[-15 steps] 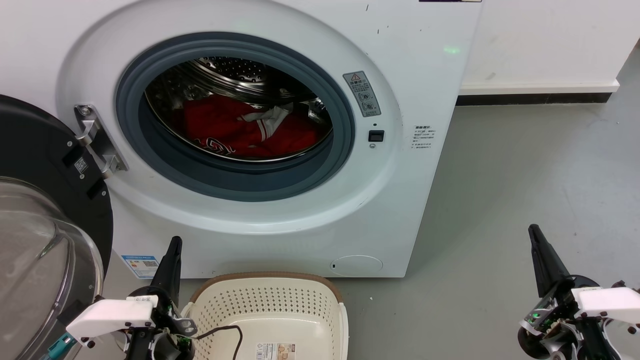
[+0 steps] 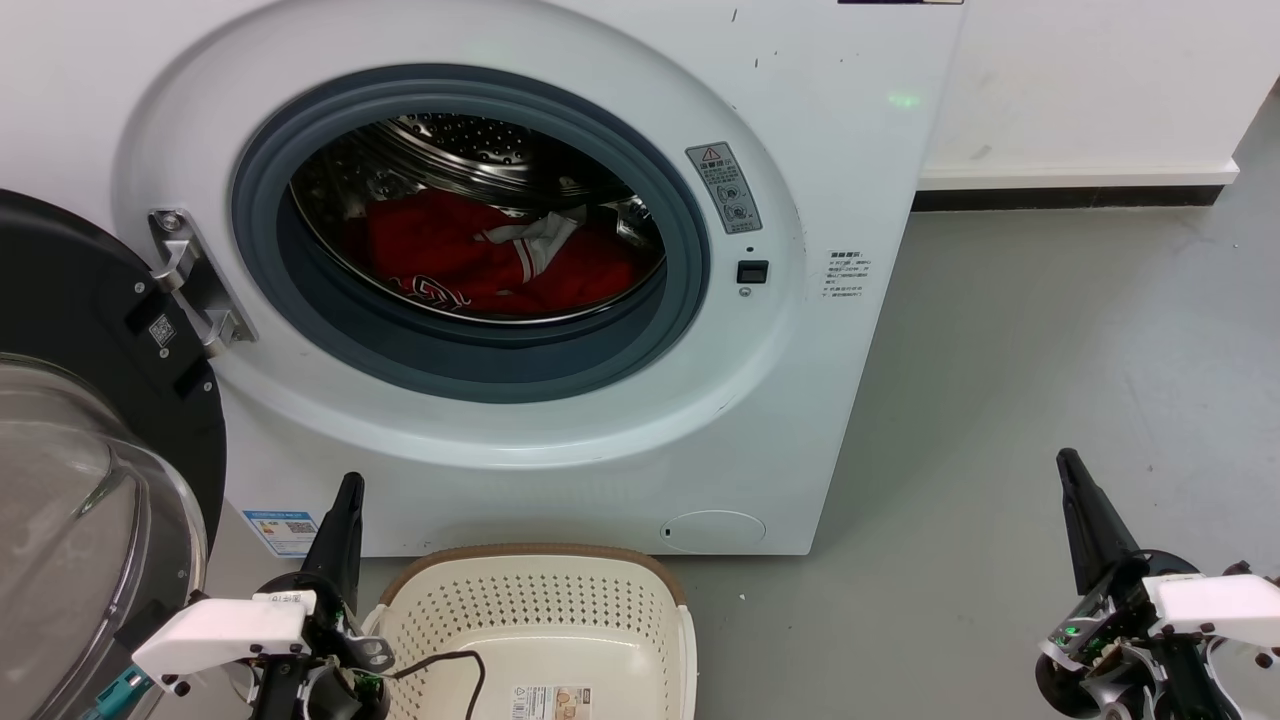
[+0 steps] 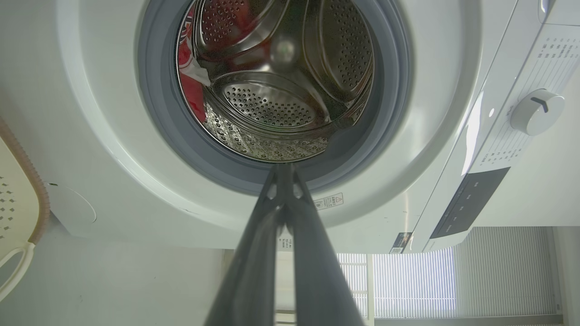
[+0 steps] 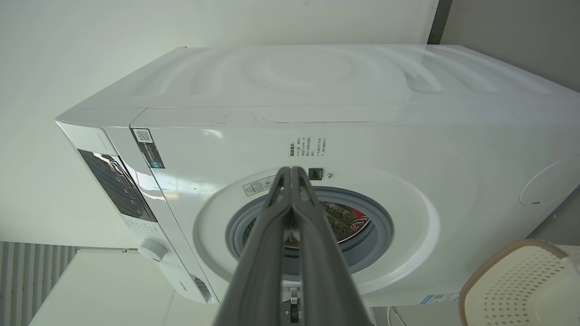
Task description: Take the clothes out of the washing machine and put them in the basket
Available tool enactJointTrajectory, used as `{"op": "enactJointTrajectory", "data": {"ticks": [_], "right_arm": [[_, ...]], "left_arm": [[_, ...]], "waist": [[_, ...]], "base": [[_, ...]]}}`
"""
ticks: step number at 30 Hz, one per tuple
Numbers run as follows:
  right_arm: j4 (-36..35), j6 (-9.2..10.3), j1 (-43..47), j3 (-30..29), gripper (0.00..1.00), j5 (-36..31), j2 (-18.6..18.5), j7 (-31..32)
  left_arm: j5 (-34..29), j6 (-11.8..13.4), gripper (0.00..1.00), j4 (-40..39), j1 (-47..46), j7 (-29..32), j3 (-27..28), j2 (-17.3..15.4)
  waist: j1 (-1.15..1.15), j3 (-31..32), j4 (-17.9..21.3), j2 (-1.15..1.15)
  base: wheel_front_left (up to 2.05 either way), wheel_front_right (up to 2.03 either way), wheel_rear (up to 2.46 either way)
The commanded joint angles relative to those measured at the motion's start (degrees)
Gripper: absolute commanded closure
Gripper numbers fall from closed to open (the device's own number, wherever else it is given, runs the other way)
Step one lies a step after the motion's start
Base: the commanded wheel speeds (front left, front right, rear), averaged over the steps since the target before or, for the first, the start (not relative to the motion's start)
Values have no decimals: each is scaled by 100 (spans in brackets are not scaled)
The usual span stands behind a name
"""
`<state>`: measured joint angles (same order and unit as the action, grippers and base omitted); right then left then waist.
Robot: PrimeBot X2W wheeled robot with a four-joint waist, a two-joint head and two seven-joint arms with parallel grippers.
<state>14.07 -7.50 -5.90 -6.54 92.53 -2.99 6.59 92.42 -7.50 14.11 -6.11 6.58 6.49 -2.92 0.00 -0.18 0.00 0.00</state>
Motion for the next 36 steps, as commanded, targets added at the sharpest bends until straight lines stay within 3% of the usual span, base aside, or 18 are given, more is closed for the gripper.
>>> {"op": "enactJointTrajectory", "data": {"ticks": [1, 22, 23, 24, 25, 26, 31, 36], "right_arm": [[8, 2, -73, -1, 100, -29, 16, 7], [8, 2, -73, 1, 100, -28, 16, 6], [-1, 0, 1, 1, 0, -2, 0, -4], [38, 0, 22, 7, 0, -1, 1, -7], [93, 1, 62, 10, 100, -1, 3, -7], [138, 1, 110, 13, 0, -2, 6, -9], [86, 1, 151, 37, 0, -183, 6, -160], [-71, 1, 192, 17, 0, -768, 5, -303]], "left_arm": [[0, -14, 100, -1, -35, 10, 12, 8], [0, -14, 100, -1, -35, 10, 12, 8], [0, 0, 0, -2, 0, -4, 0, 0], [-1, 1, 0, 38, 19, -9, -8, 3], [-1, 1, 100, 88, 62, -9, -14, 9], [-1, 1, 0, 132, 115, -12, -22, 15], [-159, 1, 0, 16, 167, -163, 4, 14], [-725, 44, 0, -146, 195, -306, 68, 13]], "waist": [[0, 0, 0, 0], [0, 0, 0, 0], [0, 0, 0, 0], [0, 0, 0, 0], [0, -1, 0, 0], [0, -1, 0, 0], [0, -3, -3, 0], [0, -10, -2, 0]], "base": [[0, 0, 0], [0, 0, 0], [0, 0, 0], [0, 0, 0], [0, 0, 0], [0, 0, 0], [0, 0, 0], [0, 0, 0]]}}
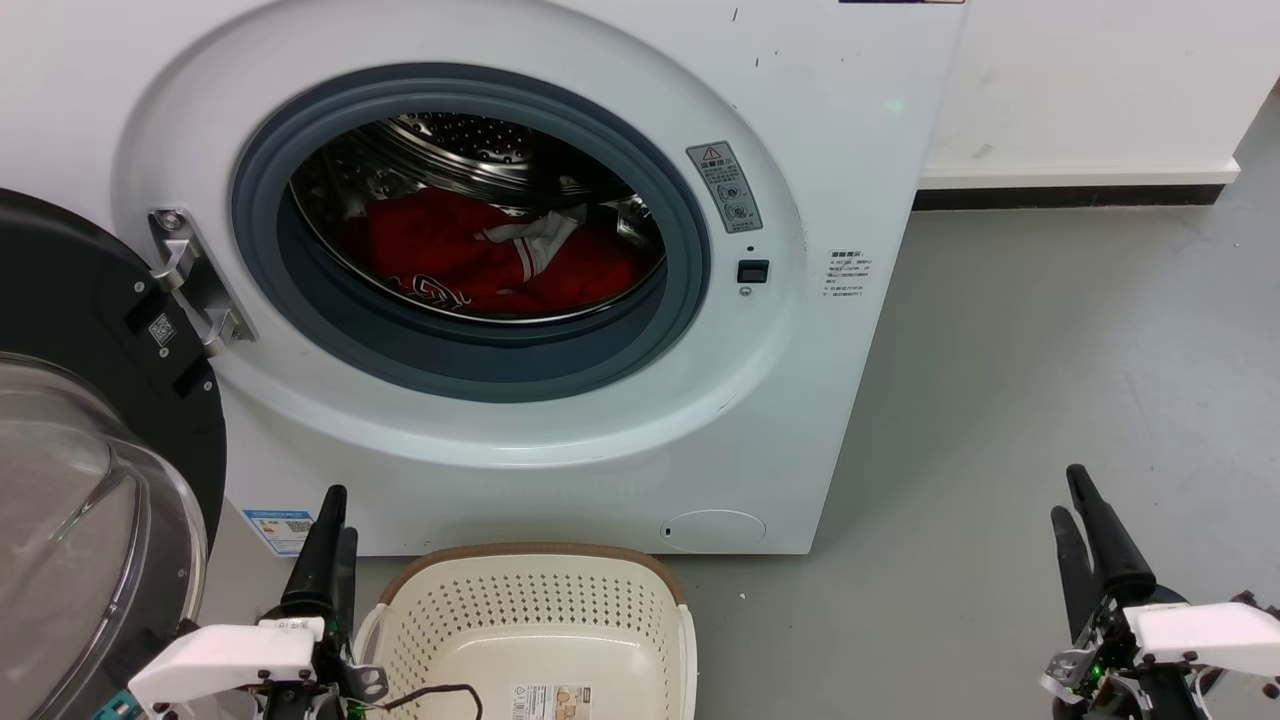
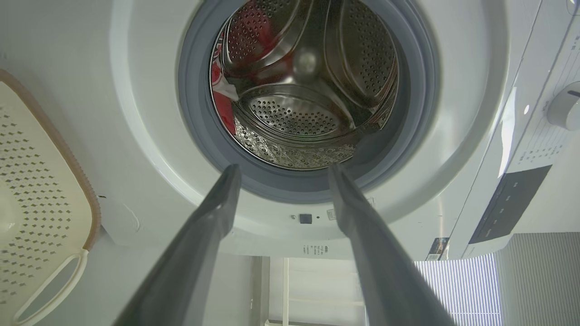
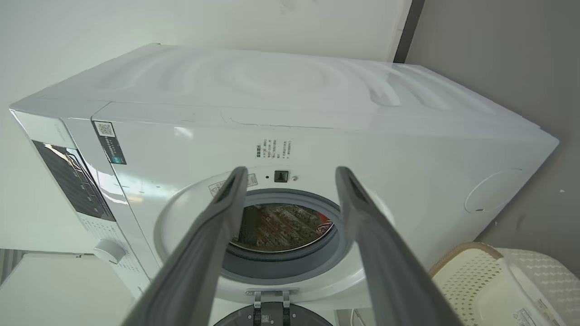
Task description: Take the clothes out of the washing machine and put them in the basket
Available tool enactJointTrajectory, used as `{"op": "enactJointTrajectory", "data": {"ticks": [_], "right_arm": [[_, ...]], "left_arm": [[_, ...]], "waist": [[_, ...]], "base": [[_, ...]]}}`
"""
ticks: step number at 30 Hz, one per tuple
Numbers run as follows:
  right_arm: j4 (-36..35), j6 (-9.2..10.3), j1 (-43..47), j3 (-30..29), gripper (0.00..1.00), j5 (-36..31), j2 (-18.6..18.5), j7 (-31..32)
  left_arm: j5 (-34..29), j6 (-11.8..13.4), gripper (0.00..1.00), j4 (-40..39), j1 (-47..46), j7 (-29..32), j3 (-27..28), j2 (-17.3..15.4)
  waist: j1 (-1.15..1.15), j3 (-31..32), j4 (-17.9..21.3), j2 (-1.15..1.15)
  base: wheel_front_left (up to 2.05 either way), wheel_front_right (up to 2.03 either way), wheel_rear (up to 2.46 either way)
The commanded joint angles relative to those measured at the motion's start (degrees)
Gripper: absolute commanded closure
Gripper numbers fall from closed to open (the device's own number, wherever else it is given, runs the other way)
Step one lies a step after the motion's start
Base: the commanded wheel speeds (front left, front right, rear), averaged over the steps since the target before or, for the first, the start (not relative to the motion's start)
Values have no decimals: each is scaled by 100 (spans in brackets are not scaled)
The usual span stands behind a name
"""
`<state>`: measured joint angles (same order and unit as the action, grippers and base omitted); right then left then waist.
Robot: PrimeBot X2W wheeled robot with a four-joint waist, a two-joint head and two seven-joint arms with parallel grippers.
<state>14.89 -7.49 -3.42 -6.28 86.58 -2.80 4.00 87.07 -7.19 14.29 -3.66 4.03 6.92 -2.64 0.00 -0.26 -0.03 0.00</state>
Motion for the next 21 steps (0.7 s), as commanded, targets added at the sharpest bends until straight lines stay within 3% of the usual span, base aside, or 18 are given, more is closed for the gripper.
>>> {"op": "enactJointTrajectory", "data": {"ticks": [1, 21], "right_arm": [[-153, 0, -56, -9, 0, -172, -14, -44], [-932, 0, 165, 290, 0, -3175, -15, -561]], "left_arm": [[-190, 13, 0, -163, -50, -51, 26, -15], [-2864, 635, 0, -834, 192, -566, -292, -19]], "waist": [[0, -2, 1, 0], [0, -30, 12, 0]], "base": [[0, 0, 0], [0, 0, 0]]}}
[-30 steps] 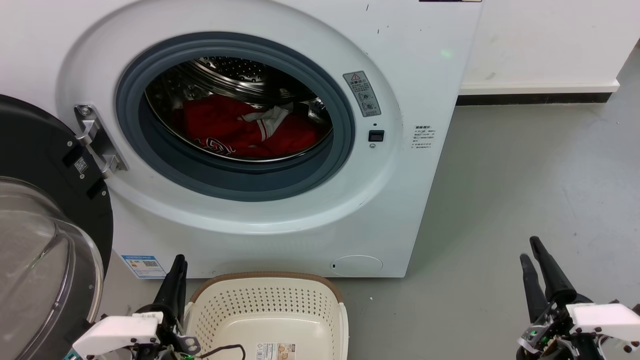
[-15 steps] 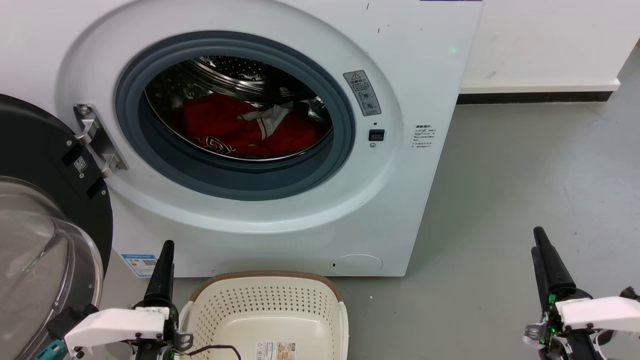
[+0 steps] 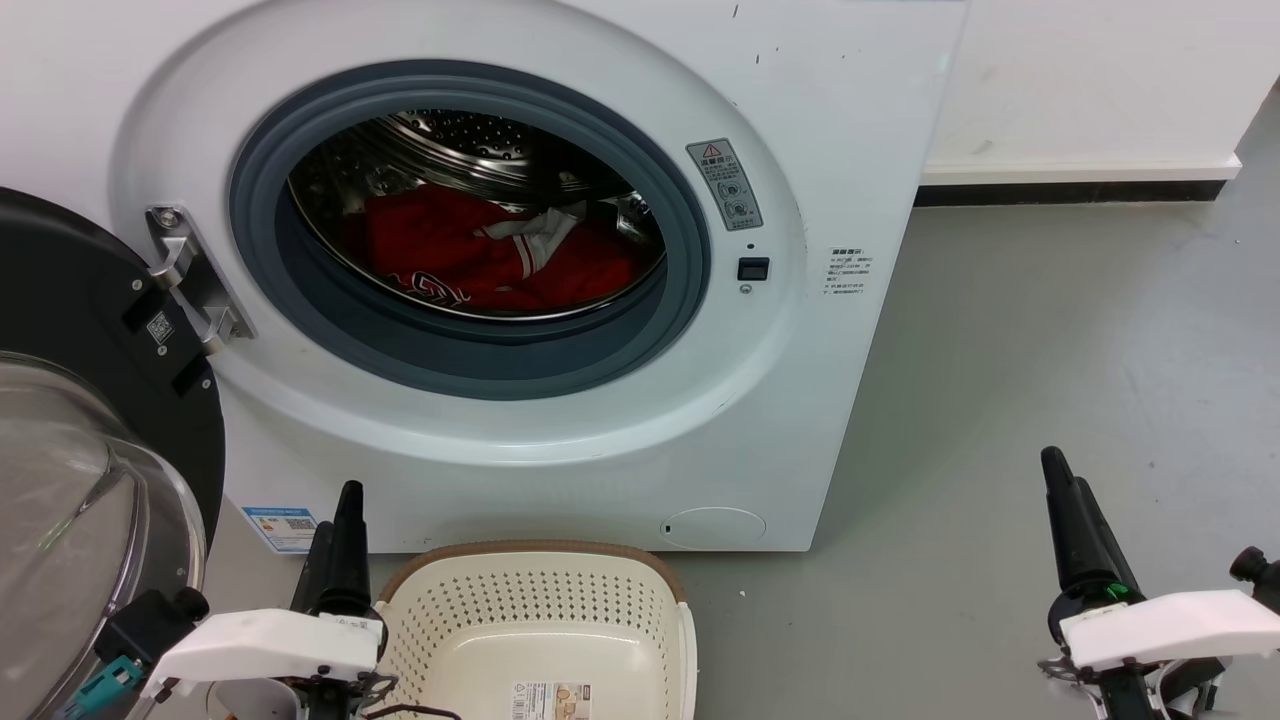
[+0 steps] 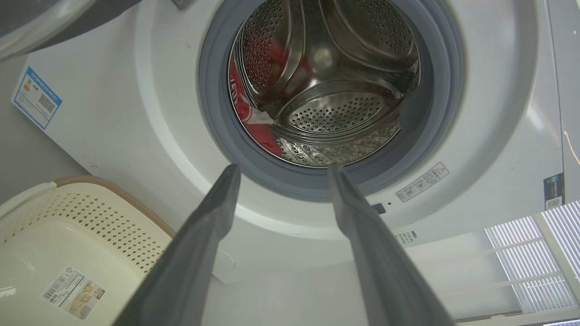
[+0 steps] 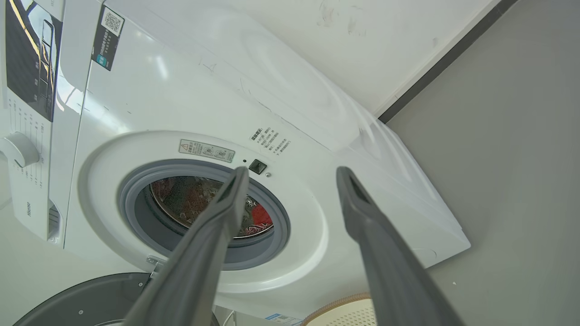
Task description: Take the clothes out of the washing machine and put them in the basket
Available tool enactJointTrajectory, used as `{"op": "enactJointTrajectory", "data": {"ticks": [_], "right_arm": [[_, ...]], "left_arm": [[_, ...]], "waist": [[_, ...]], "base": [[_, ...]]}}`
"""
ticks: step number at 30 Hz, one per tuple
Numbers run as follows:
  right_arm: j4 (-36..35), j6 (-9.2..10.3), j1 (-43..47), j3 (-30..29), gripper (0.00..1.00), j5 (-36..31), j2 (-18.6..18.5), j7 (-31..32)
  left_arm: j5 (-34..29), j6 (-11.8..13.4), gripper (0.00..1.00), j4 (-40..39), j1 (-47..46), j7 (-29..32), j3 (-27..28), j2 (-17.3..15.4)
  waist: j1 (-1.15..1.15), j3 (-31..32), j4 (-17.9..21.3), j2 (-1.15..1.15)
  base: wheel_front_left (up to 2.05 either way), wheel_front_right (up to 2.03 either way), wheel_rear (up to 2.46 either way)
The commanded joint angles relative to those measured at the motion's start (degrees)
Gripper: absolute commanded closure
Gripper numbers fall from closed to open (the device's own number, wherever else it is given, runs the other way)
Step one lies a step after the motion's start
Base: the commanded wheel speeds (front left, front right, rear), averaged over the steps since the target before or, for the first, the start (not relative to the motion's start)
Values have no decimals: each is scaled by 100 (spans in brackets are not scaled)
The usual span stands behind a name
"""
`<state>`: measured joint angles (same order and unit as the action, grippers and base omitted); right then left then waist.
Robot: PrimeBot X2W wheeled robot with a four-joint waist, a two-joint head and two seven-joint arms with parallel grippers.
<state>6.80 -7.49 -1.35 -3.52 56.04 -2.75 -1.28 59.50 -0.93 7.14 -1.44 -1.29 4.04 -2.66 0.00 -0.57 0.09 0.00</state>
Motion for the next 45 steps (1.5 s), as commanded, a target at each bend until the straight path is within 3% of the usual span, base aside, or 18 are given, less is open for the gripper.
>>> {"op": "enactJointTrajectory", "data": {"ticks": [1, 18, 45], "right_arm": [[-153, 0, -31, 29, 0, -240, -20, -55], [-475, 0, 160, 197, 0, -1962, -20, -395], [-861, 0, 408, 283, 0, -3796, -20, -831]], "left_arm": [[-223, 30, 0, -144, -13, -58, -20, -17], [-1726, 356, 0, -471, 189, -394, -272, -111], [-3510, 461, 0, -632, 431, -831, -392, -136]], "waist": [[0, 1, 2, 0], [0, -5, 8, 0], [0, -35, 34, 0]], "base": [[0, 0, 0], [0, 0, 0], [0, 0, 0]]}}
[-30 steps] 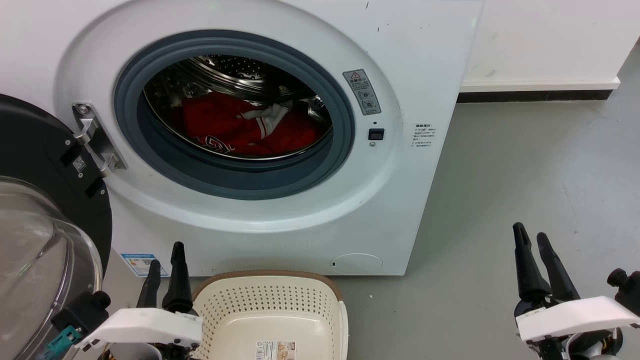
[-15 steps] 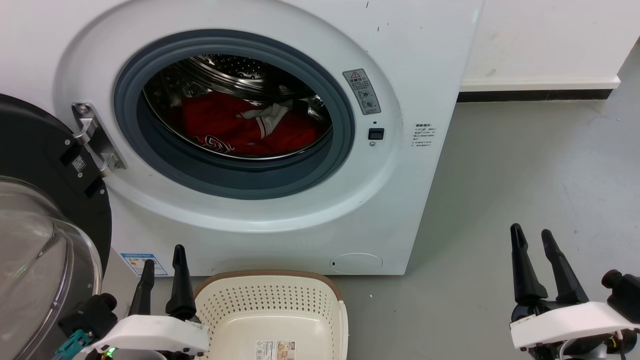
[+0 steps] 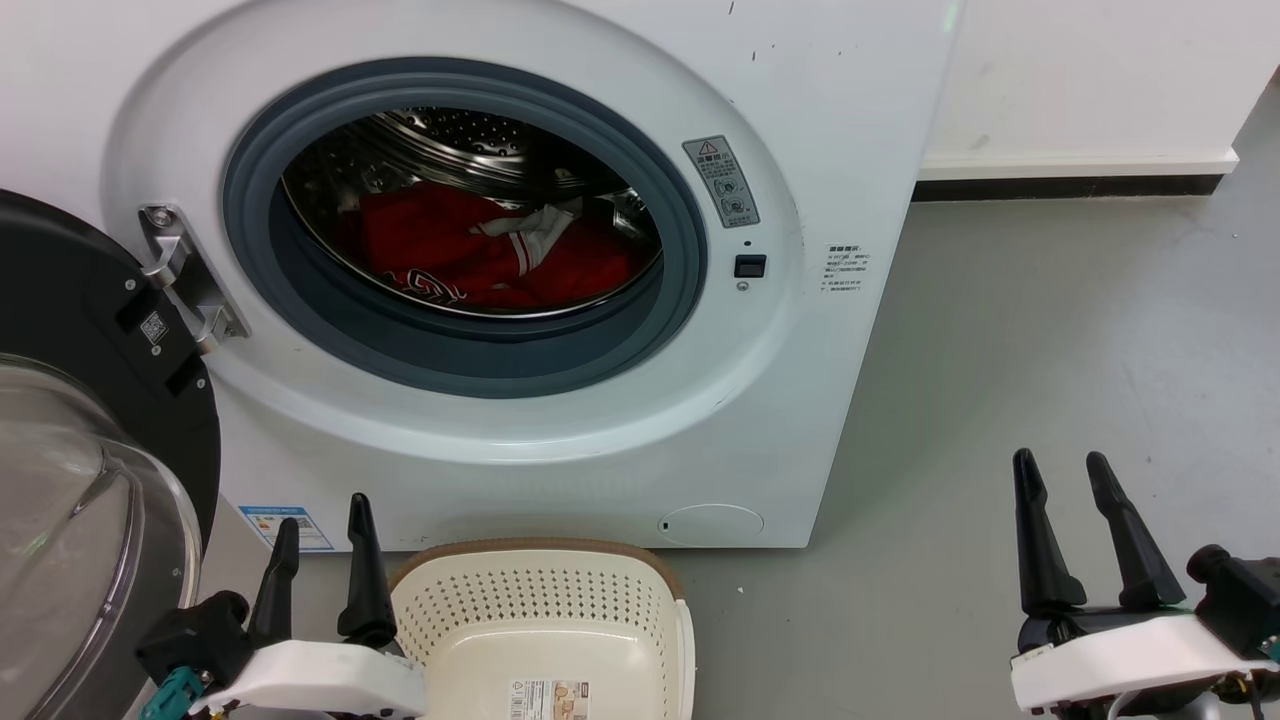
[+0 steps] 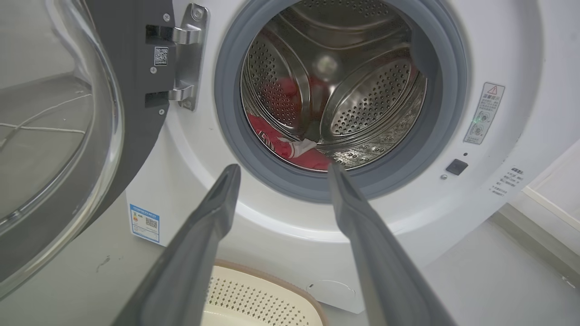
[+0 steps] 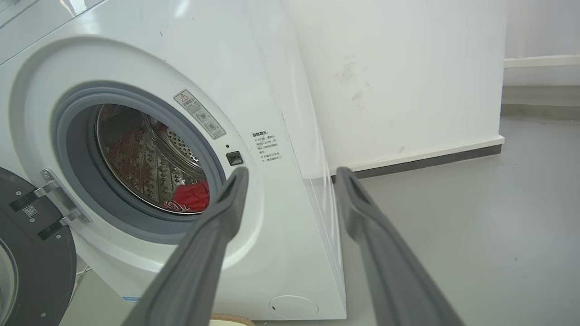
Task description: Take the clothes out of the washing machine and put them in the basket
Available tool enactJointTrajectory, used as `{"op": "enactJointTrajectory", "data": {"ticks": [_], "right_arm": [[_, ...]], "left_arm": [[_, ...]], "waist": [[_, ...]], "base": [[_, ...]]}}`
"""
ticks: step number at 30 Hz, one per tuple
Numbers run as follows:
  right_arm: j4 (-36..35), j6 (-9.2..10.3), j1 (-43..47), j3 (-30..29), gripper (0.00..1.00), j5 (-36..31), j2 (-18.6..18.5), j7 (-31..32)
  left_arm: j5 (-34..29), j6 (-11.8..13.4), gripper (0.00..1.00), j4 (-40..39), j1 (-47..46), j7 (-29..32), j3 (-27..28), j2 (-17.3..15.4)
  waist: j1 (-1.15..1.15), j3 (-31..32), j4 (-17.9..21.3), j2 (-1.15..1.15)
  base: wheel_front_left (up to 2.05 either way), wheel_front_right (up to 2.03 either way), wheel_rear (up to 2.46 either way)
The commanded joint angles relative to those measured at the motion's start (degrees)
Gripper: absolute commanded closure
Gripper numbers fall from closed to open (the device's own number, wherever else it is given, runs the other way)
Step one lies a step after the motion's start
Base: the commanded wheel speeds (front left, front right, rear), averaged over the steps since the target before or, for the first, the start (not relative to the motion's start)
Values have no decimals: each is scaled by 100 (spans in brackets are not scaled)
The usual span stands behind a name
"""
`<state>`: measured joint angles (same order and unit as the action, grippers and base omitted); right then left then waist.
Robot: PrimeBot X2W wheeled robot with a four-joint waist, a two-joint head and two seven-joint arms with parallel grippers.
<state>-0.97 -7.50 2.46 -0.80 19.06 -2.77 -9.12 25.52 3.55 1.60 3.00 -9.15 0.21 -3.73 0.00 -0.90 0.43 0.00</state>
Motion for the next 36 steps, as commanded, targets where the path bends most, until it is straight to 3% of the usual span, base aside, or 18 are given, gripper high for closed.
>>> {"op": "enactJointTrajectory", "data": {"ticks": [1, 36], "right_arm": [[-100, 1, 37, 10, 0, -155, -18, -63], [-352, 2, 313, 82, 0, -1532, -16, -475]], "left_arm": [[-171, 15, 0, -85, -7, -58, -12, -28], [-1875, 22, 0, -154, 248, -477, 50, 48]], "waist": [[0, -4, 0, 0], [0, -11, 54, 0]], "base": [[0, 0, 0], [0, 0, 0]]}}
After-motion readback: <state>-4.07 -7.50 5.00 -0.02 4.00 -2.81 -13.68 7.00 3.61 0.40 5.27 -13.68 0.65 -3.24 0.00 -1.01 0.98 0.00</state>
